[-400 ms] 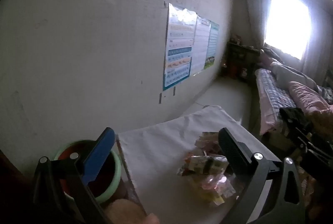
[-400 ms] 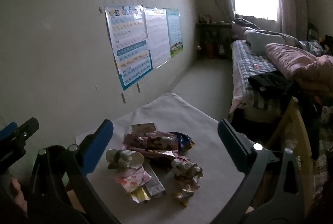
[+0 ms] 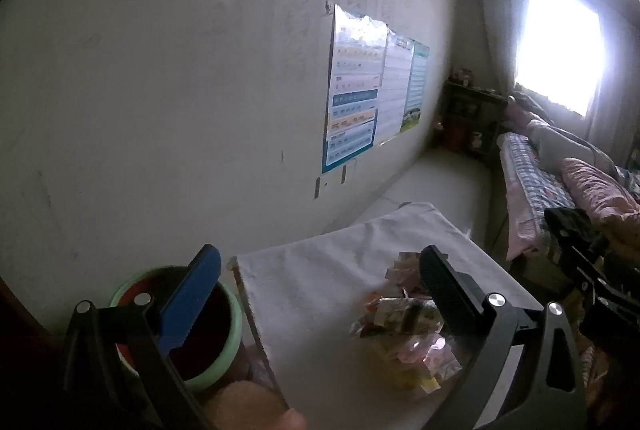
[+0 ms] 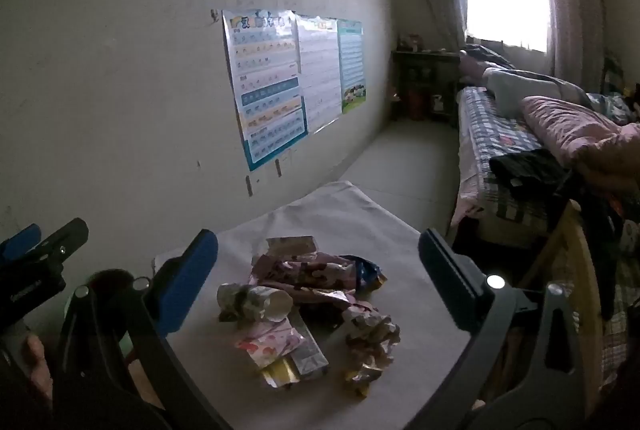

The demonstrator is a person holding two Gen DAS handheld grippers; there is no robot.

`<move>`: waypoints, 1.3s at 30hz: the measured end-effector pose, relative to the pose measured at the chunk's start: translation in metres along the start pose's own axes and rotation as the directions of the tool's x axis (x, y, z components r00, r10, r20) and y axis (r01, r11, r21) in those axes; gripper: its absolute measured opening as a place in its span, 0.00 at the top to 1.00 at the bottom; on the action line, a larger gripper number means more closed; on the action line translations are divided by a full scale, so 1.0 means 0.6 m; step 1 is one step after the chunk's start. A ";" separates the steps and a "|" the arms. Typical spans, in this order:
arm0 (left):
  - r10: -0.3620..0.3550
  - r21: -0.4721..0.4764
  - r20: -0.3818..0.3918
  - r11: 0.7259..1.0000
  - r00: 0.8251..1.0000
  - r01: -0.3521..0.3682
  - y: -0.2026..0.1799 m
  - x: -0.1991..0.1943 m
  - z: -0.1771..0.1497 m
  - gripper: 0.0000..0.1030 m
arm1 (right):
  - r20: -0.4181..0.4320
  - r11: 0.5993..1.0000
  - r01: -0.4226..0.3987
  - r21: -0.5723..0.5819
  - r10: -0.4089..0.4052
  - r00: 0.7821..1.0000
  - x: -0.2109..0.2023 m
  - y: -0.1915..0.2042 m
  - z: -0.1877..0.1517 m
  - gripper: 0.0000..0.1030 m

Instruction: Collect trash

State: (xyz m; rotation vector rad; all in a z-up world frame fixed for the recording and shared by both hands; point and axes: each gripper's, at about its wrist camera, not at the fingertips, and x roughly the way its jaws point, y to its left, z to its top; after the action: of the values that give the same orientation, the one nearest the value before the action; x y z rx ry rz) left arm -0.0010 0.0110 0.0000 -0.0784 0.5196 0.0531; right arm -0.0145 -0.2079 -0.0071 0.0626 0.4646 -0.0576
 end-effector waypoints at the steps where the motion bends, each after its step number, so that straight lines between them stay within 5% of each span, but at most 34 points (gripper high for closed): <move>1: 0.003 -0.003 -0.003 1.000 1.000 -0.003 0.002 0.001 -0.001 0.08 | -0.002 1.000 -0.003 -0.001 0.003 1.000 0.001 0.002 0.000 0.04; 39: 0.021 -0.018 -0.036 1.000 0.999 -0.022 0.018 0.007 -0.013 0.08 | -0.027 1.000 -0.011 0.006 0.011 1.000 0.003 0.005 -0.013 0.04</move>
State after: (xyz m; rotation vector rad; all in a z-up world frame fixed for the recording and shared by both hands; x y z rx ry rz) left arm -0.0021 0.0211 -0.0093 -0.0918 0.5558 0.0774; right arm -0.0160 -0.2046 -0.0151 0.0719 0.4909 -0.0470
